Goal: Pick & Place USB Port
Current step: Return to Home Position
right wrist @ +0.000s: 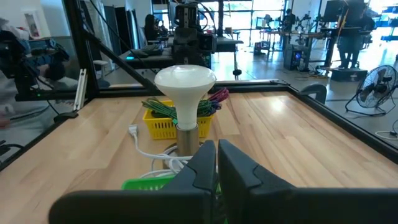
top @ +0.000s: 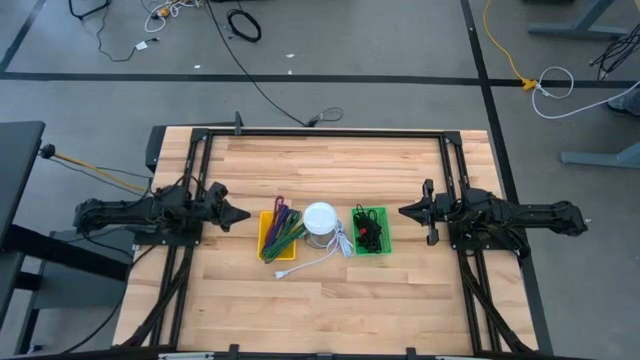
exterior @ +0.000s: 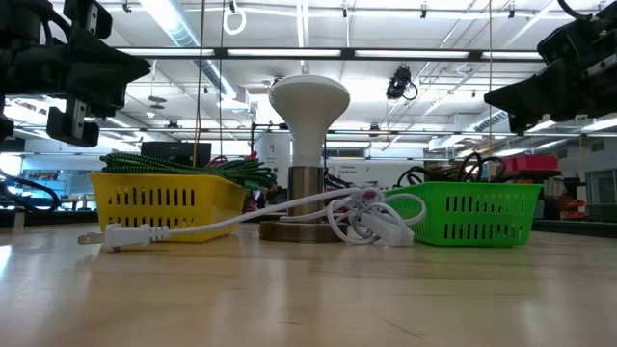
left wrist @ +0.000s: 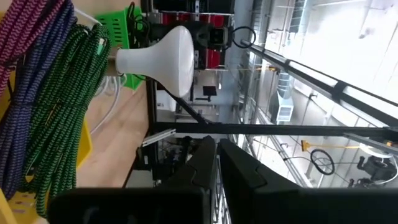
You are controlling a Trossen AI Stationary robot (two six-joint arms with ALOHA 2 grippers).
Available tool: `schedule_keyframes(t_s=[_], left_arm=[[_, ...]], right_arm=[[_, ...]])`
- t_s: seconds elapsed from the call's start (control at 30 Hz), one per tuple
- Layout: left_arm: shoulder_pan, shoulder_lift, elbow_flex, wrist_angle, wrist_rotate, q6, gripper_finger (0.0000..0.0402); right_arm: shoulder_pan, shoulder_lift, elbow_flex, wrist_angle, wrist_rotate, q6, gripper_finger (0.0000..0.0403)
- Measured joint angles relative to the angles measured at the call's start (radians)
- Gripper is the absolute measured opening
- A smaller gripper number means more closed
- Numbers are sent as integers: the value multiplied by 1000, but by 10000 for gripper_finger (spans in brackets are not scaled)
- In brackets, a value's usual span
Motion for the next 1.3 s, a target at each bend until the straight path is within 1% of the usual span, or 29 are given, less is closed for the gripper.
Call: schedule_keyframes(t_s=[0.3,0.4,0.43,0.47,0.5,0.53,0.57,0.6,0.63,0.67,0.73,0.77,0.83,0.9,0.97,1.17,1.3], left_arm=[[0,0,0,9,-4,2,25],[0,0,0,13,-6,-49,25],[1,0,0,7,-11,-8,25],[1,0,0,-6,-14,81,25],[1,0,0,-18,-26,210,25],[0,0,0,-28,-52,381,25],[1,-1,1,-36,-78,601,25],[2,-1,1,-44,-83,833,25],[1,-1,1,-43,-70,1026,25],[1,-1,1,-40,-45,1176,25],[2,-5,0,-20,-34,1412,25],[3,-5,0,-12,-53,1495,25],[3,-5,0,-8,-144,1594,25],[3,1,0,-10,-241,1616,25],[3,0,0,-12,-283,1559,25],[3,0,0,-13,-255,1370,25],[3,0,0,-12,-243,1322,25]], right_arm=[[0,0,0,0,0,0,22],[0,0,0,0,0,0,22],[0,0,0,0,0,0,22],[0,0,0,0,0,0,22],[0,0,0,0,0,0,22],[0,0,0,0,0,0,22],[0,0,0,0,0,0,22],[0,0,0,0,0,0,22],[0,0,0,0,0,0,22],[0,0,0,0,0,0,22],[0,0,0,0,0,0,22],[0,0,0,0,0,0,22],[0,0,0,0,0,0,22],[0,0,0,0,0,0,22],[0,0,0,0,0,0,22],[0,0,0,0,0,0,22],[0,0,0,0,0,0,22]])
